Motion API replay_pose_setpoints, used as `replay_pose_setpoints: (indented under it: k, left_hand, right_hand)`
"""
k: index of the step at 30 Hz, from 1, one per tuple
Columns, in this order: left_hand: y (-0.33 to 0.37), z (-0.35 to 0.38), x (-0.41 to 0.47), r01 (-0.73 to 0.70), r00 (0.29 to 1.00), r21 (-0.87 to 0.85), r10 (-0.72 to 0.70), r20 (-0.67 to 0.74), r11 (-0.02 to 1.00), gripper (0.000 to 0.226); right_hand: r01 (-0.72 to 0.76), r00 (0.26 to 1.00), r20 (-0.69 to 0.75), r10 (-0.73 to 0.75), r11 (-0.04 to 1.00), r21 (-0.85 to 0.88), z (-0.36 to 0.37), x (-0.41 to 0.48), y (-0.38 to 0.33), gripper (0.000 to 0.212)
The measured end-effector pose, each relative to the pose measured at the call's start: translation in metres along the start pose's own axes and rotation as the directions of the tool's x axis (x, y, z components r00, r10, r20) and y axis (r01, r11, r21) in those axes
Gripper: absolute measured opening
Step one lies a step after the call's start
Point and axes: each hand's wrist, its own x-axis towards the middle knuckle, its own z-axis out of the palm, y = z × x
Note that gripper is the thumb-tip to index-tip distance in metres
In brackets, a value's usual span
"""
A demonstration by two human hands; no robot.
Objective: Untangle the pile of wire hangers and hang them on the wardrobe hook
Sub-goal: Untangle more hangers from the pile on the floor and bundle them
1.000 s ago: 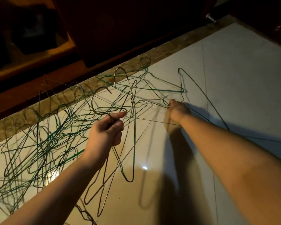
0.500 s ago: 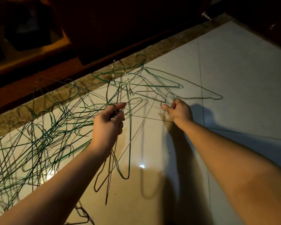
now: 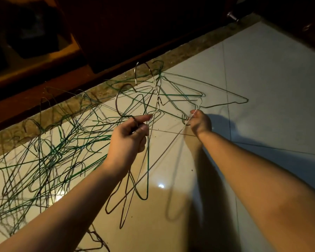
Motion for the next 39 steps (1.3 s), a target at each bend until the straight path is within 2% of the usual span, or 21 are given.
replay_pose_setpoints:
  k: [2,4,6,7,9,11,13,17,19,21,25,29,33,35,37,39]
  left_hand:
    - [-0.001,-0.003,0.001,0.001,1.000,0.003,-0.001,-0.019,1.000,0.034]
    - [-0.003,-0.007,0.002,0.011,0.999,-0.004,-0.011,-0.039,1.000,0.034]
    - [-0.002,-0.011,0.002,0.024,0.998,-0.027,-0.026,-0.049,0.999,0.033]
    - [0.000,-0.014,0.002,0.030,0.998,-0.031,-0.031,-0.050,0.999,0.032]
    - [0.005,-0.019,0.001,0.032,0.999,-0.023,-0.033,-0.042,0.999,0.030]
    - [0.012,-0.024,0.003,0.035,0.999,-0.016,-0.035,-0.029,0.999,0.029]
    - [0.019,-0.031,0.008,0.032,0.999,-0.019,-0.033,-0.025,0.999,0.027]
    - [0.031,-0.051,0.023,0.012,0.999,0.012,-0.012,-0.030,1.000,0.024]
    - [0.034,-0.062,0.031,0.019,1.000,0.041,-0.018,-0.022,0.999,0.024]
    - [0.035,-0.076,0.040,0.040,0.998,0.073,-0.036,-0.050,0.997,0.024]
    - [0.048,-0.119,0.052,0.058,0.970,0.063,-0.041,-0.241,0.996,0.024]
    - [0.086,-0.175,0.049,0.059,0.892,0.340,0.103,-0.440,0.939,0.022]
    - [0.135,-0.216,0.023,0.071,0.798,0.439,0.213,-0.564,0.896,0.019]
    - [0.149,-0.229,0.006,0.094,0.765,0.384,0.181,-0.619,0.918,0.022]
    - [0.158,-0.233,-0.012,0.098,0.740,0.252,0.099,-0.666,0.963,0.021]
    - [0.164,-0.229,-0.029,0.080,0.741,0.130,0.028,-0.671,0.988,0.023]
  right_hand:
    - [0.027,0.992,-0.119,-0.031,0.999,-0.031,-0.003,-0.003,-0.004,0.036]
    - [0.088,0.973,-0.213,-0.084,0.996,0.010,-0.007,-0.008,-0.010,0.037]
    - [0.162,0.956,-0.254,-0.147,0.986,0.037,-0.009,-0.016,-0.024,0.040]
    - [0.224,0.950,-0.230,-0.211,0.974,0.032,-0.008,-0.024,-0.034,0.041]
    - [0.418,0.906,-0.075,-0.417,0.909,-0.003,-0.005,-0.042,-0.061,0.038]
    - [0.561,0.815,0.161,-0.556,0.828,0.022,0.002,-0.064,-0.090,0.032]
    - [0.585,0.739,0.354,-0.573,0.807,0.085,0.010,-0.081,-0.115,0.026]
    - [0.590,0.679,0.457,-0.575,0.797,0.127,0.013,-0.085,-0.152,0.017]
    - [0.539,0.676,0.493,-0.549,0.823,0.178,0.016,-0.081,-0.162,0.015]
    - [0.541,0.699,0.473,-0.537,0.829,0.142,0.025,-0.078,-0.168,0.017]
    - [0.562,0.744,0.397,-0.538,0.825,0.066,0.043,-0.072,-0.182,0.022]
    - [0.493,0.795,0.356,-0.491,0.865,0.091,0.044,-0.073,-0.214,0.025]
    - [0.468,0.825,0.299,-0.480,0.876,0.115,0.056,-0.096,-0.259,0.025]
    - [0.484,0.819,0.279,-0.501,0.865,0.131,0.070,-0.117,-0.278,0.025]
    - [0.524,0.801,0.284,-0.527,0.847,0.095,0.089,-0.146,-0.292,0.025]
    - [0.574,0.767,0.304,-0.565,0.816,0.069,0.106,-0.185,-0.303,0.023]
